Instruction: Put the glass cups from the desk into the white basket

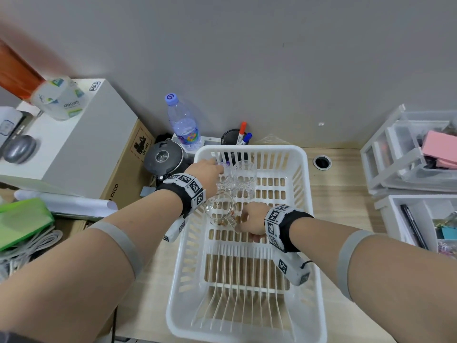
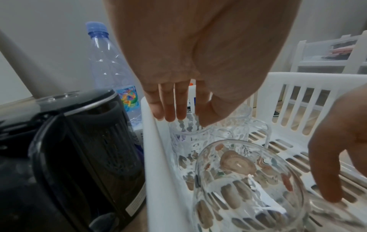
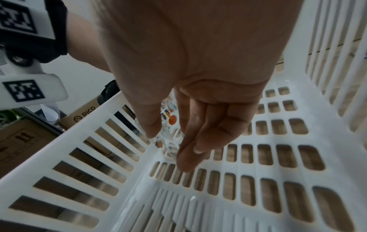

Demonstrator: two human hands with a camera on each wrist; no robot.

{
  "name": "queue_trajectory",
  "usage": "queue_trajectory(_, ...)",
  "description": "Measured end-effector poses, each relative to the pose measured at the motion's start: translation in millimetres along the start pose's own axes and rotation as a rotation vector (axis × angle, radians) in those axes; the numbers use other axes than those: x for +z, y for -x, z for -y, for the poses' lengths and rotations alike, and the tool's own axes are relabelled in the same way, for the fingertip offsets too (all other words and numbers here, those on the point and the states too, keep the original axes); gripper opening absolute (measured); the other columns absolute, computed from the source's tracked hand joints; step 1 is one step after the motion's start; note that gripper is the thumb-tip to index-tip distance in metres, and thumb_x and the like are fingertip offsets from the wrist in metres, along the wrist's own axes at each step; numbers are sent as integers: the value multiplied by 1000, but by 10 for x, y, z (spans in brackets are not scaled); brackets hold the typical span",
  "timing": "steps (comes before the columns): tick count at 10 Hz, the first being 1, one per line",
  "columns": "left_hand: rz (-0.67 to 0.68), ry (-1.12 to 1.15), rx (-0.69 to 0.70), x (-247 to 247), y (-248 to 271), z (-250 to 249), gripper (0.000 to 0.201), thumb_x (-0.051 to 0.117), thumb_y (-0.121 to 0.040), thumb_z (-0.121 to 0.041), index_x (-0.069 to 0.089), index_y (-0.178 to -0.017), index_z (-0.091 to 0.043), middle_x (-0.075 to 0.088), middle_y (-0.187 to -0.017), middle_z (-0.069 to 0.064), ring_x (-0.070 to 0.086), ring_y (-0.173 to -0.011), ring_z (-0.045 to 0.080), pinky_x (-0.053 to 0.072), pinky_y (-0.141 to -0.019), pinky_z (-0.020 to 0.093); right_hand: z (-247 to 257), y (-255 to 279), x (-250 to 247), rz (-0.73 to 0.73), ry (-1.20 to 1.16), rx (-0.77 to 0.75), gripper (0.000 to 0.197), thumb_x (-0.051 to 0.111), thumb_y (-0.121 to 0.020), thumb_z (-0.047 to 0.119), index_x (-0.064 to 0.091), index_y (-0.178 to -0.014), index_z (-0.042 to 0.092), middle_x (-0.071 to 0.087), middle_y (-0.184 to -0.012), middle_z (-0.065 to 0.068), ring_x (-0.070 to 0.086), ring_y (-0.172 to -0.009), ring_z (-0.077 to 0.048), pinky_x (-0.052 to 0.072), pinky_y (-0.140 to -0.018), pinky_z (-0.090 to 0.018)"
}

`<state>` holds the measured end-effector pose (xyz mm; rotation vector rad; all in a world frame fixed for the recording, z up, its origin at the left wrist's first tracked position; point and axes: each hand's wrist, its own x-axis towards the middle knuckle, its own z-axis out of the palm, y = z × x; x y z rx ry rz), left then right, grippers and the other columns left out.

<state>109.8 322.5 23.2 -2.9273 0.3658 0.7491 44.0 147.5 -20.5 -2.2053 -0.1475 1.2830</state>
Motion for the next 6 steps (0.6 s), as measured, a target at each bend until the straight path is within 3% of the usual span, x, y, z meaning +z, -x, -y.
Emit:
queue_trajectory(1,69,-2,-5,26,12,-16,54,58,-88,-8,52,-140,-19,46,-135,6,50,-122,27,50,-99,44,18,-27,139,51,-138,0,41,58,-96,23,49,-130,3,73,-74,-15,70,-51,-23,61,-54,-33)
queue_trajectory(2,97,-8,-3,97,9,-36,58,58,-88,-9,50,-144,-23,40,-146,8,48,-125,27,49,-101,44,22,-128,295,77,-309,55,34,50,-100,17,47,-132,6,65,-76,-15,63,-47,-21,56,-48,-30)
queue_trajectory(3,90,-9,-1,114,7,-43,56,59,-90,-14,49,-143,-25,38,-149,10,47,-126,28,49,-101,44,-7,-264,300,-6,-142,44,30,47,-102,20,53,-127,5,60,-85,-11,63,-64,-26,51,-55,-31)
queue_trajectory(4,72,-1,6,118,-13,-40,52,60,-89,-15,52,-140,-24,44,-142,10,50,-121,28,49,-99,43,-35,-346,235,-33,124,2,27,44,-103,20,54,-124,5,64,-99,-13,66,-83,-30,46,-65,-32)
queue_trajectory(5,59,12,15,98,8,-49,51,61,-88,-12,54,-138,-23,48,-132,8,52,-117,27,51,-96,40,-74,-448,226,-41,292,-4,33,45,-100,11,50,-133,13,66,-116,-14,65,-81,-29,46,-61,-30)
queue_trajectory(6,42,17,15,106,-20,-43,51,61,-88,-11,54,-137,-23,47,-132,7,52,-116,27,51,-96,40,-89,-525,228,-74,275,-28,34,45,-100,13,50,-134,15,66,-113,-13,58,-75,-26,45,-62,-29)
